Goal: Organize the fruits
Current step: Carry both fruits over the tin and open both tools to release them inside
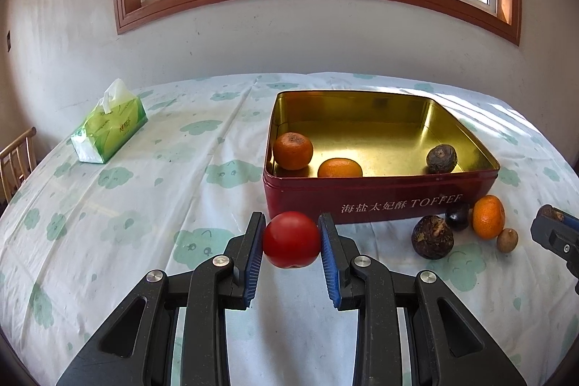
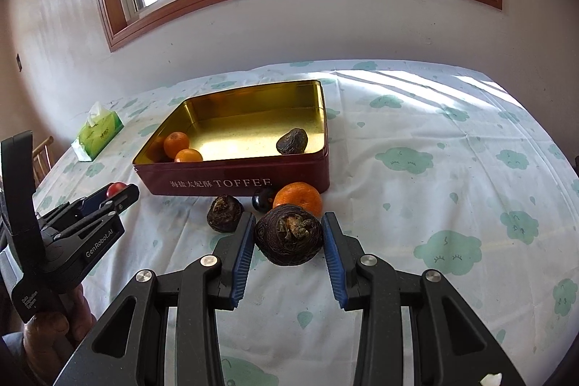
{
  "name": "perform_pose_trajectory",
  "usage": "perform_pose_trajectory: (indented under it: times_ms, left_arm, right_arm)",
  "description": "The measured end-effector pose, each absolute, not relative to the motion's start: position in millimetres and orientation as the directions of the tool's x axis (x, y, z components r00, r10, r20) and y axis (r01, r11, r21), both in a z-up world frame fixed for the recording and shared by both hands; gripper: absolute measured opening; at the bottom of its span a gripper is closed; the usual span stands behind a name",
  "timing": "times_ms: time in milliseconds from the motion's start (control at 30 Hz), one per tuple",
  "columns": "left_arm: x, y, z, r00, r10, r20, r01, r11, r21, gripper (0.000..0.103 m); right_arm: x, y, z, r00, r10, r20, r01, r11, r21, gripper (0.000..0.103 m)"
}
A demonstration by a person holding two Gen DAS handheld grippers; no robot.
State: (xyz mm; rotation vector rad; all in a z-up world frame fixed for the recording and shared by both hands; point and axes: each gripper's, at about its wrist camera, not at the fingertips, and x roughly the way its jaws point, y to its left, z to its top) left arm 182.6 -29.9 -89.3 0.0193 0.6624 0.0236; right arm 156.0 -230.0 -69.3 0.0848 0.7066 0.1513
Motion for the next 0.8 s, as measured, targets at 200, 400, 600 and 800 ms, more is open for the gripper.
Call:
perform_pose_trajectory:
  times_ms: [200,400,600,800]
  left_arm:
    - [190,-27,-82,0.793,0.024,-0.608,-0.017,1.0,0.017,0.031]
    - [198,-26,-73,0.807,0.024,-0.59,-0.01,1.0,0.027,0.031]
    - [211,-26,-61,0.821,0.019,-0.571,-0.005,1.0,0.026,0.031]
    - [227,-27,-51,0.835,0.021,-0.551,-0.004,0.999,0.032,0.031]
  right_arm:
    - [164,-224,-65,0.753,0.179,-0.633,-0.127,0.984,0.127,0.034]
    - [172,-217,-59,0.76,0.19,-0.621,-0.145,0.982,0.123,0.034]
    - [183,-211,-55,0.764,0.198,-0.614,-0.158,0.98,0.119,0.034]
    - [198,-207,-51,0.769,0.207,-0.604,-0.169,0.978,0.121,0.034]
